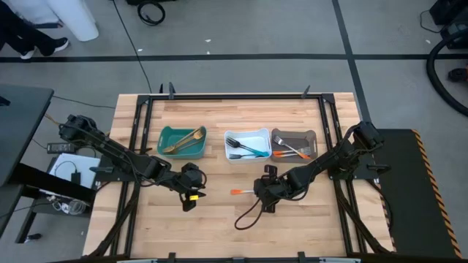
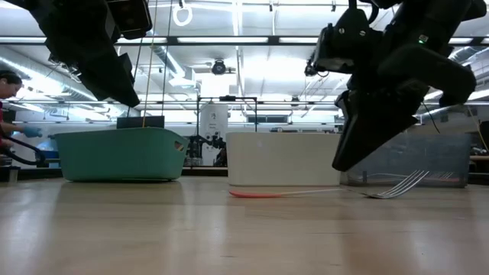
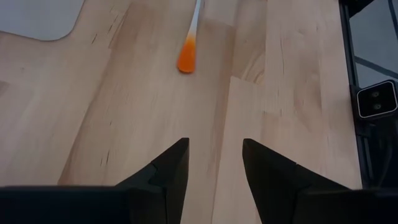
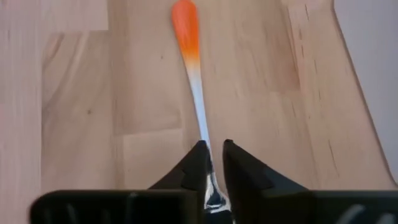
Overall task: Sort silverware by color (type)
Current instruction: Put the orange fork into the transparent black bin
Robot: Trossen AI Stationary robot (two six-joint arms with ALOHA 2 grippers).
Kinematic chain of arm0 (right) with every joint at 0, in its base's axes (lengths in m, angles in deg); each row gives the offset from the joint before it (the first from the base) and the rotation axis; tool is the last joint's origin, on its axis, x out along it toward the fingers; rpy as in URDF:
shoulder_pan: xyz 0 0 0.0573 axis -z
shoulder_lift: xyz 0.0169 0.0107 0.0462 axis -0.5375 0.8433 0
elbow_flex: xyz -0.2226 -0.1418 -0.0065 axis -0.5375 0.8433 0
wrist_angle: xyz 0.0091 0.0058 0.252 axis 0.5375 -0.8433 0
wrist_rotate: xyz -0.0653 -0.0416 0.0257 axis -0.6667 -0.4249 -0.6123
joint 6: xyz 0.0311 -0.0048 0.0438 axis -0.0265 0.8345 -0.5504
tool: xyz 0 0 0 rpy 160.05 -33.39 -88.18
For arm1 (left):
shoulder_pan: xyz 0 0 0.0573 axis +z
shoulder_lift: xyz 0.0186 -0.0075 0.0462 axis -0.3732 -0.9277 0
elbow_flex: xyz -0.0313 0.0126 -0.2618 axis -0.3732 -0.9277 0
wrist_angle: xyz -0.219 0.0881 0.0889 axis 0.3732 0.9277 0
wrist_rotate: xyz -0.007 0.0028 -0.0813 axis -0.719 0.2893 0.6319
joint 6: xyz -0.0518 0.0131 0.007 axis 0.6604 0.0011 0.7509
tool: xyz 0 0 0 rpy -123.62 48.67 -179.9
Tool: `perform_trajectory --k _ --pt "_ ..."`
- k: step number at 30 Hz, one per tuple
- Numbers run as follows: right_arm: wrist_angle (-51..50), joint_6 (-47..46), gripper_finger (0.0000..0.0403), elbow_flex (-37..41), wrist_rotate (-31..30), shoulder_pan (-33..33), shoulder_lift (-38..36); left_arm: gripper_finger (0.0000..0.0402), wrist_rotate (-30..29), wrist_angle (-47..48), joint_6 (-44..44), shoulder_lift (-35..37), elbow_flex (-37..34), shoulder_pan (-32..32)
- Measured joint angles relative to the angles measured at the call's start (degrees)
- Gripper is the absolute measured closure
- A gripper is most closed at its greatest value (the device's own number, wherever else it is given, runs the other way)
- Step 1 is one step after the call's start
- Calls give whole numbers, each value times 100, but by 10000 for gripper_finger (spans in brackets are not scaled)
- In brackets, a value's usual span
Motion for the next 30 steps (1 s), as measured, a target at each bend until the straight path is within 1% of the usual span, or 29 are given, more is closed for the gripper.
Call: perform_trajectory --k 4,6,10,13,17,19,24,28,30 --pt "254 -15 304 65 -34 -1 2 242 -1 46 -2 -1 1 0" --pt "613 -7 287 213 -31 -4 5 242 0 78 -2 -2 0 0" --pt "1198 8 266 534 -31 30 26 242 0 83 -2 0 0 0" --pt "1596 103 265 703 -34 44 26 242 -1 85 -4 0 0 0" --pt "2076 326 273 897 -40 44 82 242 -1 90 -4 -1 0 0" --pt "2158 410 277 987 -48 44 122 242 -2 92 -4 0 0 0" --pt "2785 494 279 1141 -152 44 403 242 0 119 4 0 2 -2" --pt "2913 423 281 1174 -263 31 583 242 59 133 39 0 2 -2" --pt "2931 419 289 1189 -264 33 594 242 95 126 80 0 2 -2"
